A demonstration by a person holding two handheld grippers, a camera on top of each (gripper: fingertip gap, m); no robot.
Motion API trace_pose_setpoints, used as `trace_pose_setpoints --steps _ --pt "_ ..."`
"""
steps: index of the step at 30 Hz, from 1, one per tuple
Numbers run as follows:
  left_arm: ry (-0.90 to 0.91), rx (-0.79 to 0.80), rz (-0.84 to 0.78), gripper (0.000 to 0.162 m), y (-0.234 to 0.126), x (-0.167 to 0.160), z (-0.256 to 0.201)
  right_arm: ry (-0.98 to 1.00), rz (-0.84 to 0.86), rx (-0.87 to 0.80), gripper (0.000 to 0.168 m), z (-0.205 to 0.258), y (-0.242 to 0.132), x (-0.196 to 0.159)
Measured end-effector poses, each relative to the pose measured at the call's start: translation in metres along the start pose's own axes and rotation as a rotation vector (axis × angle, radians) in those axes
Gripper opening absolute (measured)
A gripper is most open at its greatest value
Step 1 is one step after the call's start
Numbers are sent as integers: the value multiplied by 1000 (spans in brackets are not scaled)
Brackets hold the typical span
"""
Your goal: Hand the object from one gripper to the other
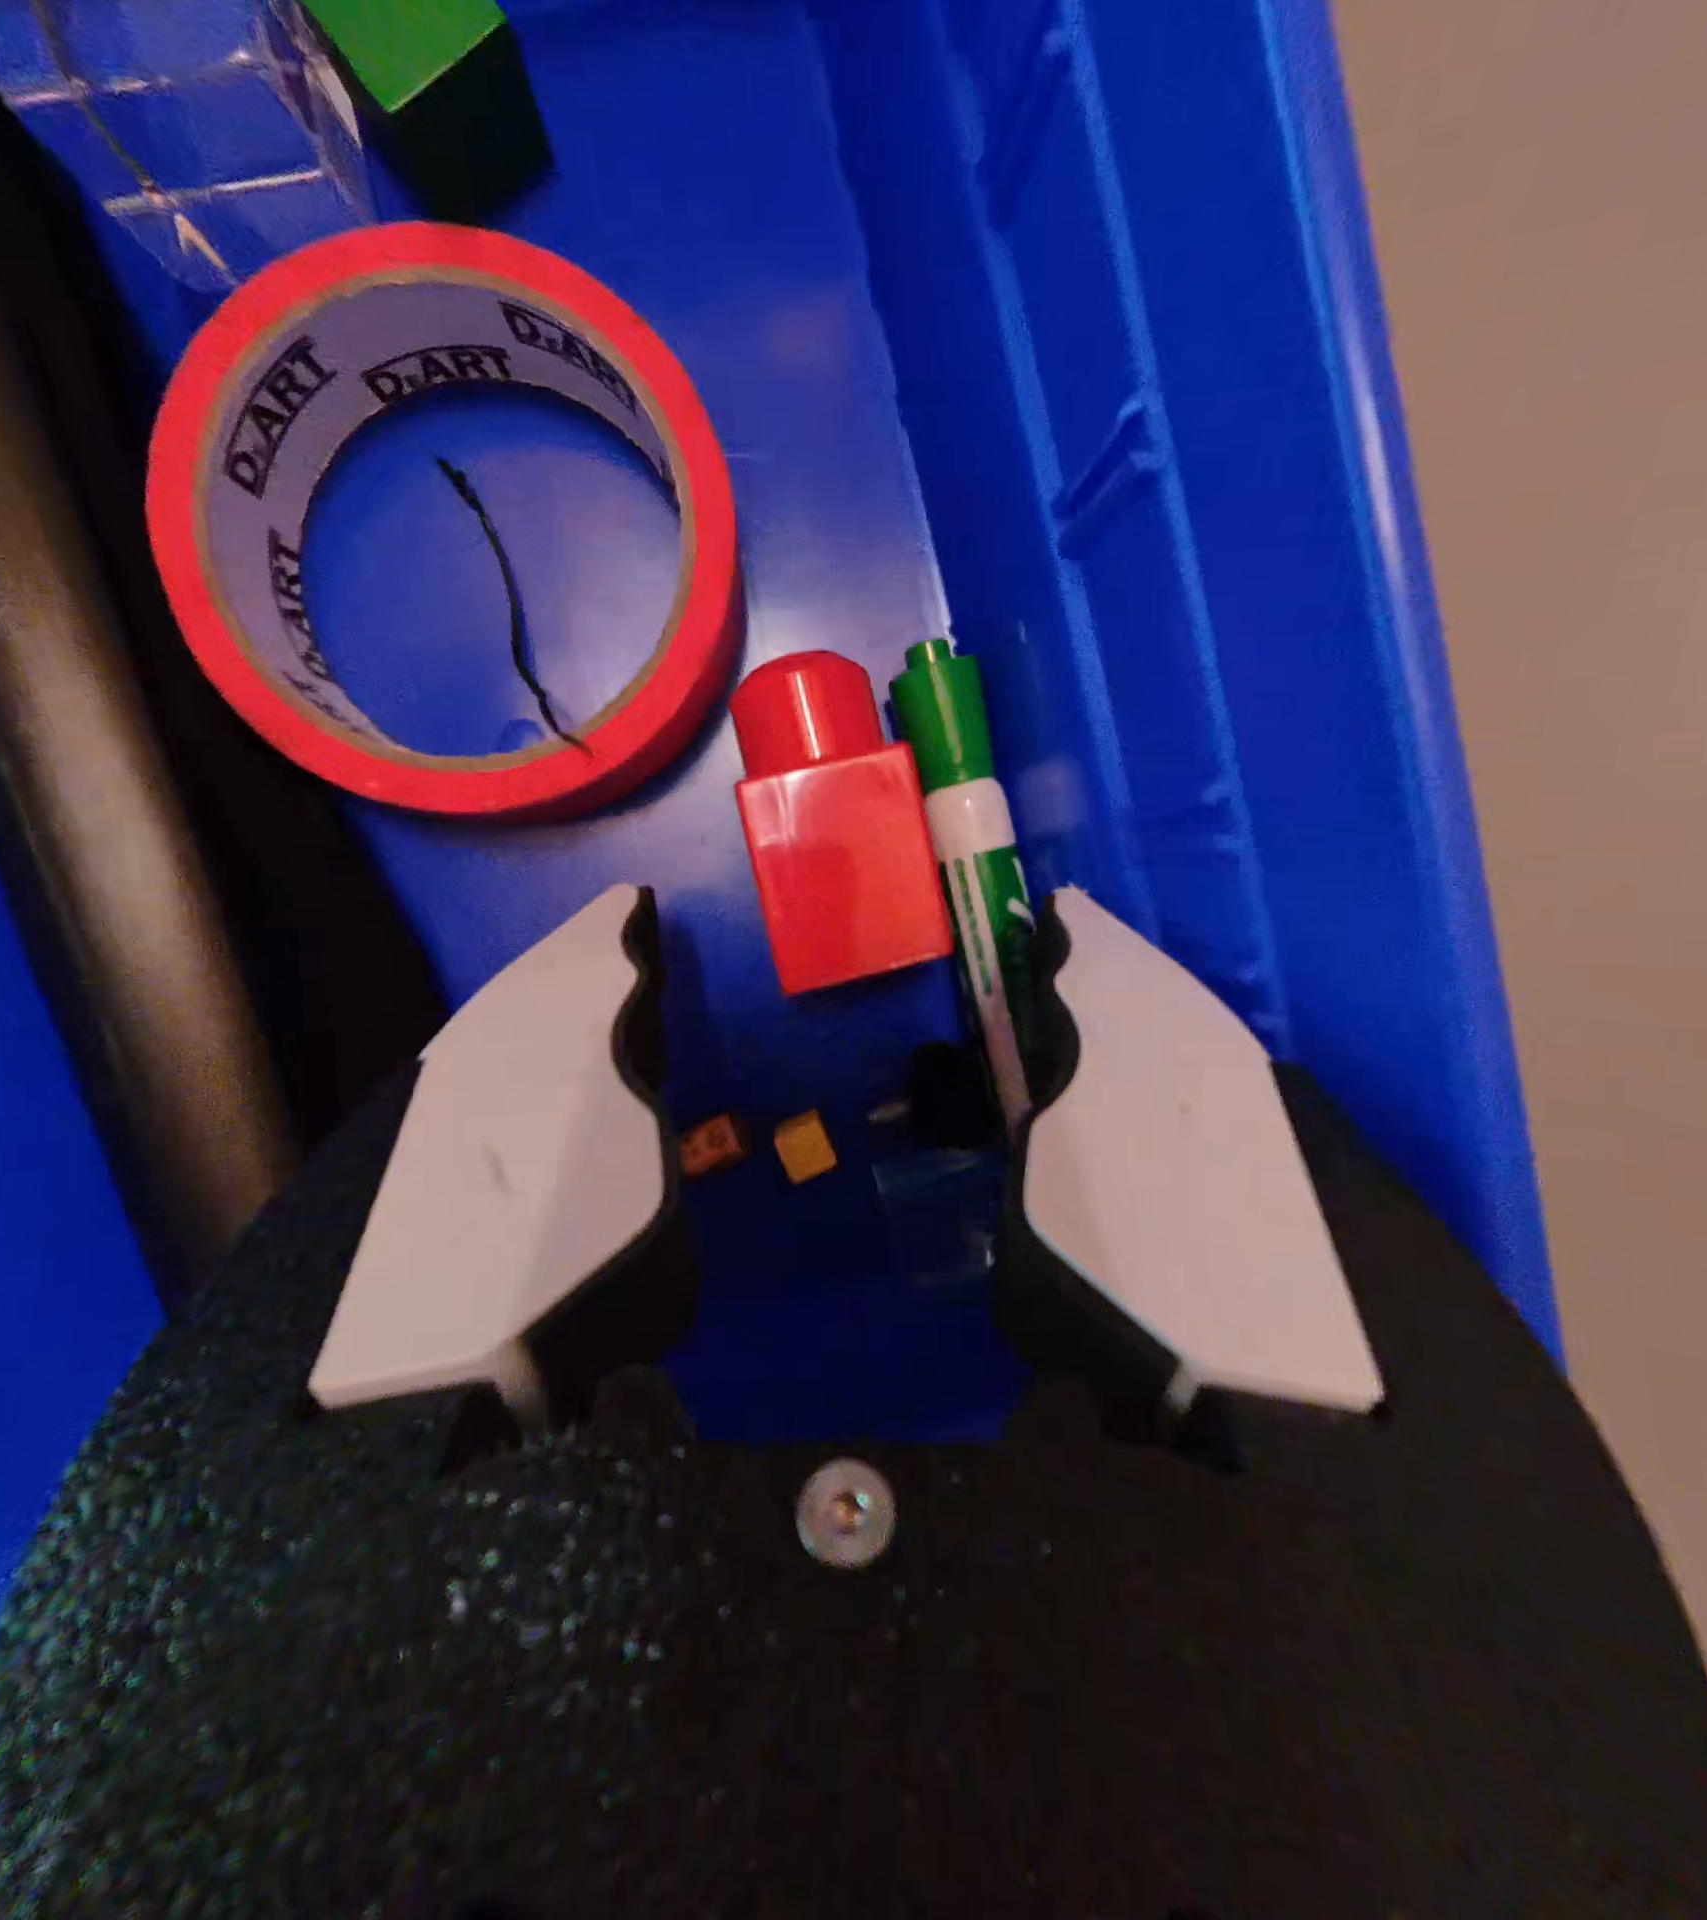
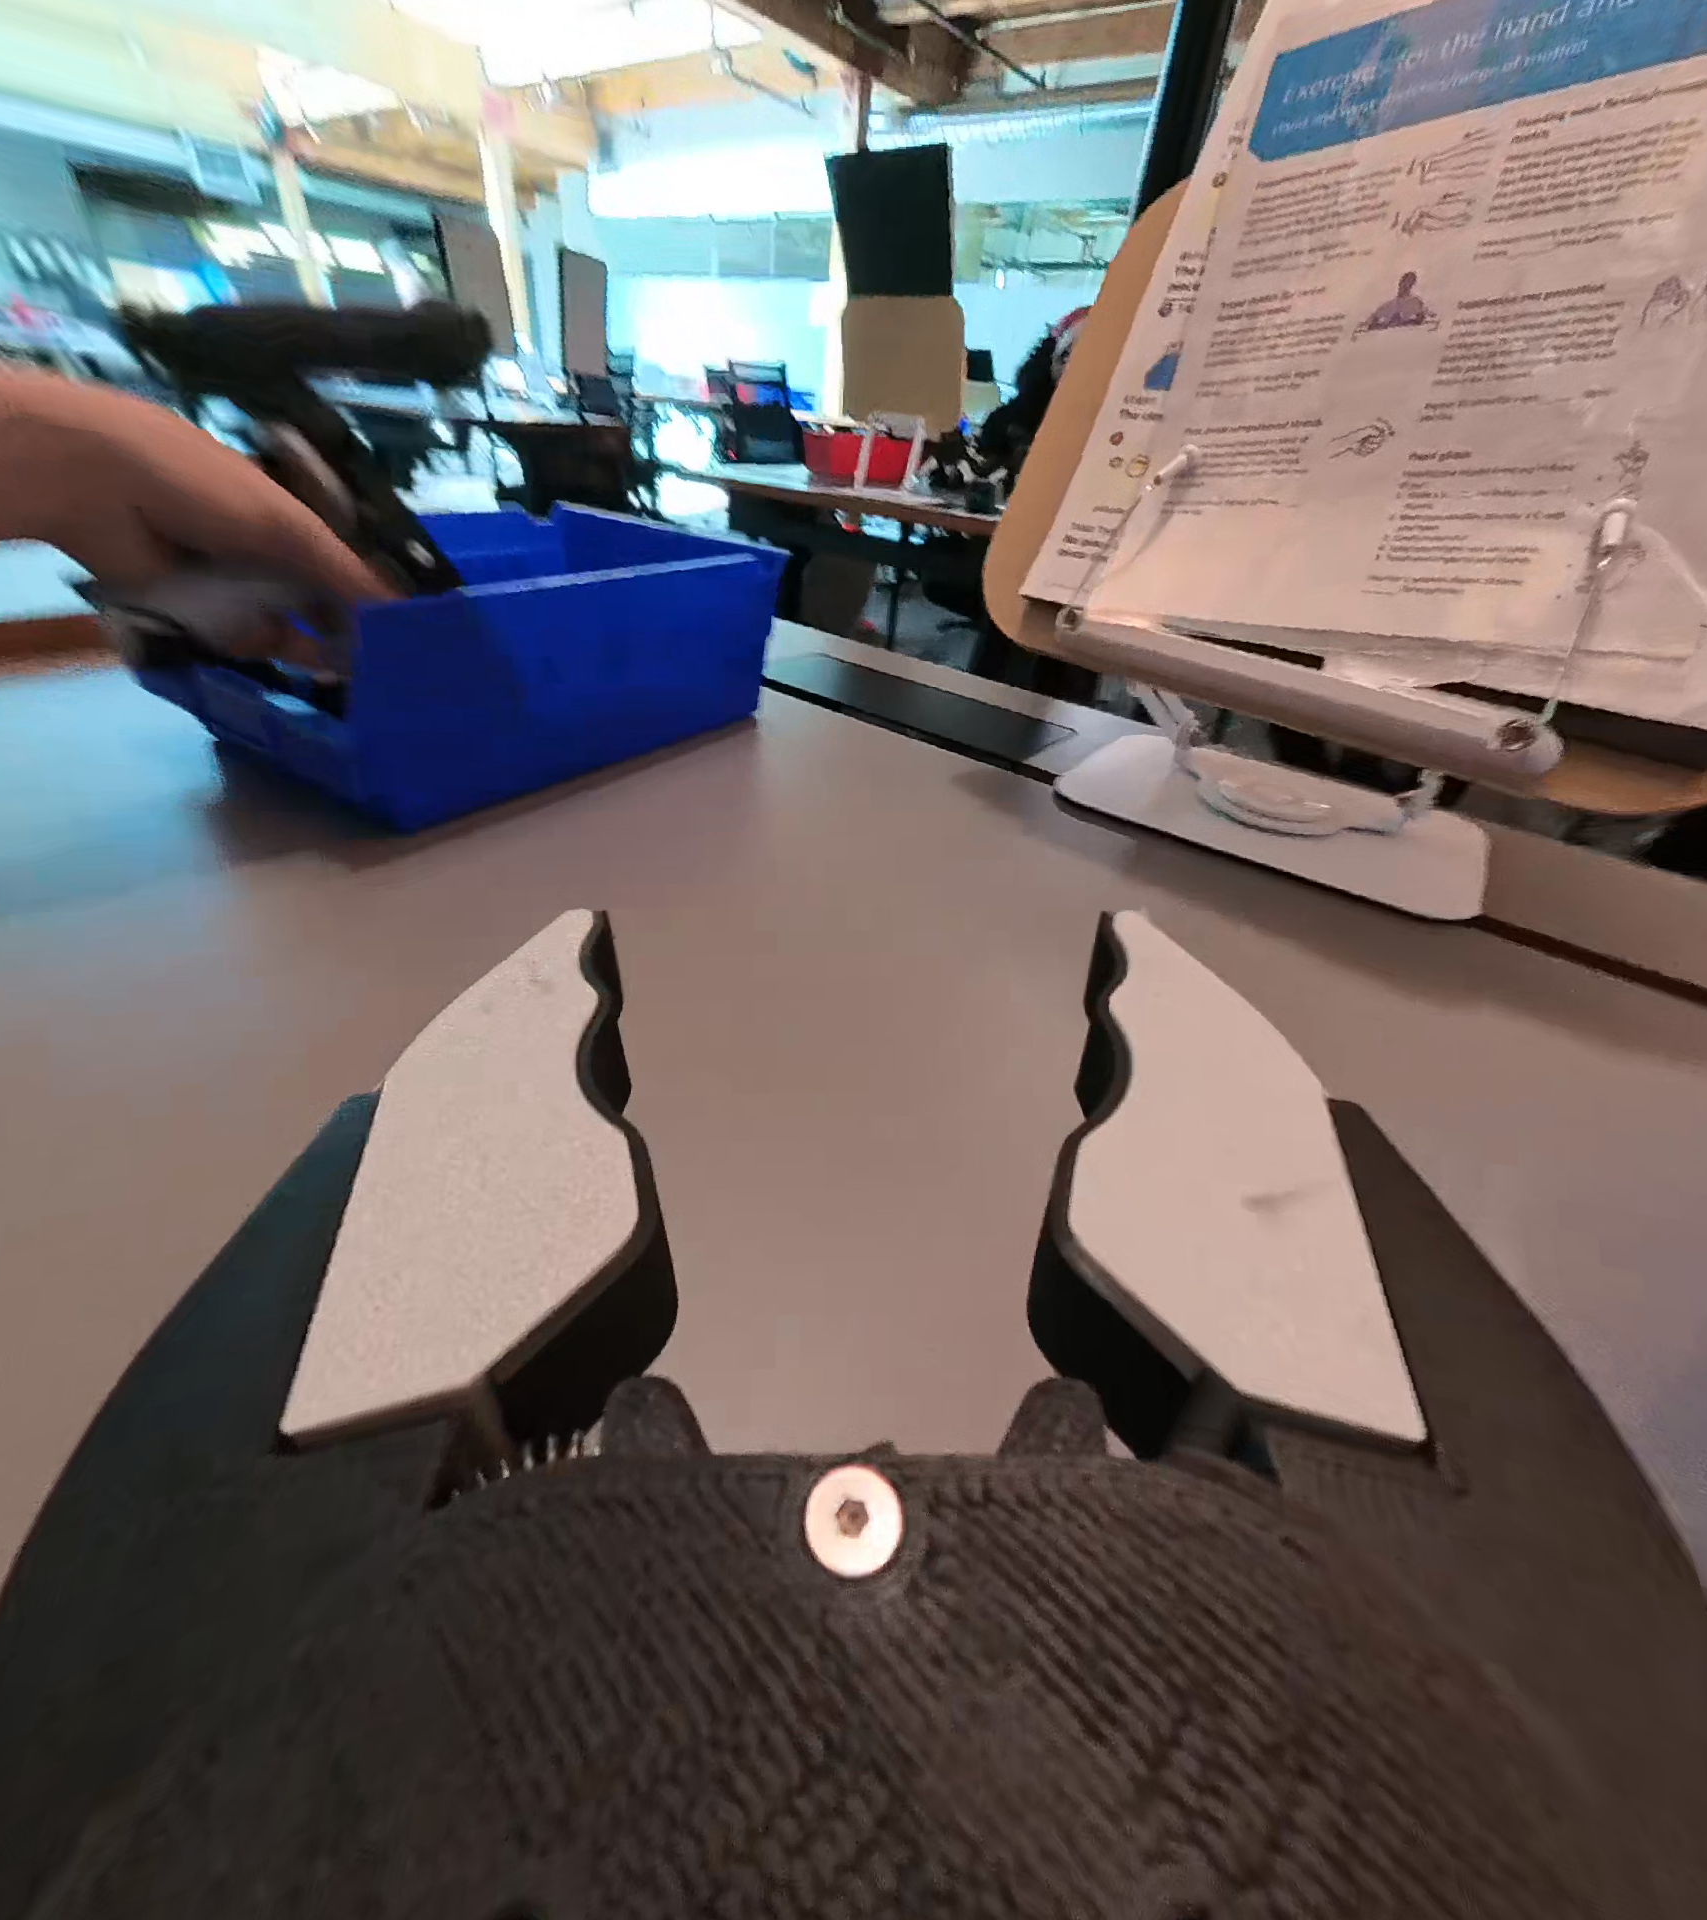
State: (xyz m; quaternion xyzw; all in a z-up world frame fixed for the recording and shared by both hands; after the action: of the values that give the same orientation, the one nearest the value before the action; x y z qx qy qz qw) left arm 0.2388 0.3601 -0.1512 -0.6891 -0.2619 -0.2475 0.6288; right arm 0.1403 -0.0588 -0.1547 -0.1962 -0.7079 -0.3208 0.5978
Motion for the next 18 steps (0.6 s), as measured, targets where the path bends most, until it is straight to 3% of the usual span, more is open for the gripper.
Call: trace_pose_setpoints --steps 3,4,6,11,14,18 --pt "18 12 -5 59 14 2 -2 67 -44 14 84 9 -11 3" --pt "-8 -12 -20 45 19 3 -2 27 -44 16 83 10 -14 2" --pt "-30 -16 -18 36 18 4 1 -72 -7 0 83 9 -18 0" --pt "36 -62 -55 35 -4 1 24 -99 -48 7 83 8 -26 1" --pt "-34 -223 -241 35 -35 3 39 -78 -89 27 83 10 -25 2" --pt "-109 -617 -613 35 -94 -4 33 55 -182 135 83 26 -19 5"
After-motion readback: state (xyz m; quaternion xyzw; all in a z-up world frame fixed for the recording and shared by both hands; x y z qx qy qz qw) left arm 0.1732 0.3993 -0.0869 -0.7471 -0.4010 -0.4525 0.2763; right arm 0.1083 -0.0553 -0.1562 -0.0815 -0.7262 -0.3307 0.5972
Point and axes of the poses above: each gripper's, where its closed fingertips meet, y out along the fingers, x out of its top, z = x × y across the jaws, the point moved 10 cm from there along -y, back along the fingers, and after that the axes turned 14 degrees about -z, right-handed, at the moved point
